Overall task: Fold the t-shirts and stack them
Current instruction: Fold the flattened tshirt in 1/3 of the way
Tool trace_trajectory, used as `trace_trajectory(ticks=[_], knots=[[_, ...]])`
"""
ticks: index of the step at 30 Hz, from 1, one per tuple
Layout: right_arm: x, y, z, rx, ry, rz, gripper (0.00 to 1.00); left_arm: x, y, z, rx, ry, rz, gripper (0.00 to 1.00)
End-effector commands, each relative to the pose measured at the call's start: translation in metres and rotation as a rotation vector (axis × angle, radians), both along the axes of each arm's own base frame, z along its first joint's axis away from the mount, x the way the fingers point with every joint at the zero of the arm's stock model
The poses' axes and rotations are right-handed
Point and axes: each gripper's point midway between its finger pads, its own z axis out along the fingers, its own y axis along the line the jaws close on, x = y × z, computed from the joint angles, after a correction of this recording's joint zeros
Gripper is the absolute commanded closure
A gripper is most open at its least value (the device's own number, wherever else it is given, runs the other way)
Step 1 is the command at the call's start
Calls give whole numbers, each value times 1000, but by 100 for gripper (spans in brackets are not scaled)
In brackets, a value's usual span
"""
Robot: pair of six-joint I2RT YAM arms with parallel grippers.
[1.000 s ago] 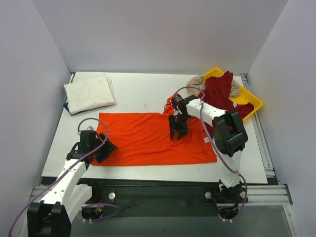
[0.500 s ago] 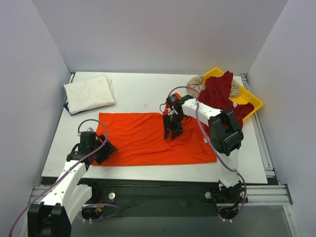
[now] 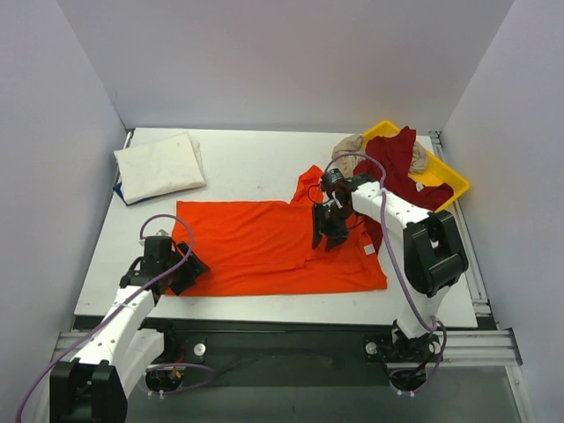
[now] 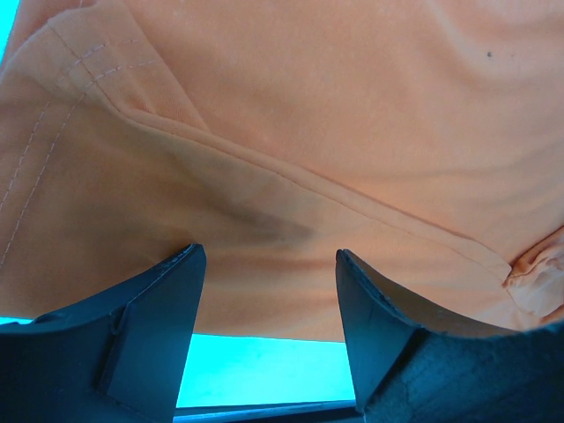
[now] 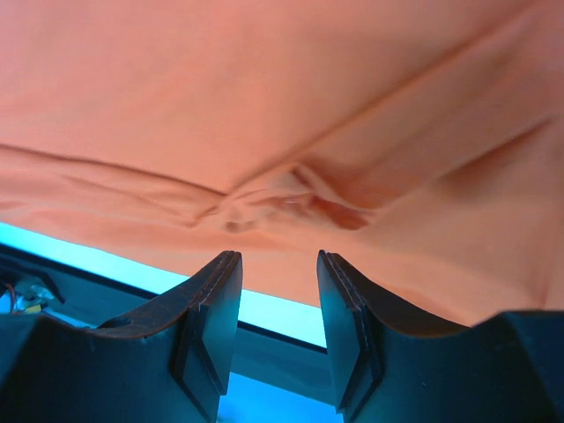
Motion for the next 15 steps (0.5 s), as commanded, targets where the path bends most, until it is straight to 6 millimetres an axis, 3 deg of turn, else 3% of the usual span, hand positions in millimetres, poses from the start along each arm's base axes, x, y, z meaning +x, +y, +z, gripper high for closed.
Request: trace_trajectory(ticks=[1, 7, 15], knots=[[-5, -20, -3, -48, 18, -15, 60, 6, 0, 3, 12, -31, -15, 29], [-1, -24, -16, -47, 38, 1, 59, 6, 0, 4, 14, -34, -15, 28], [-6, -7, -27, -2, 78, 16, 59, 6, 1, 4, 16, -31, -12, 28]])
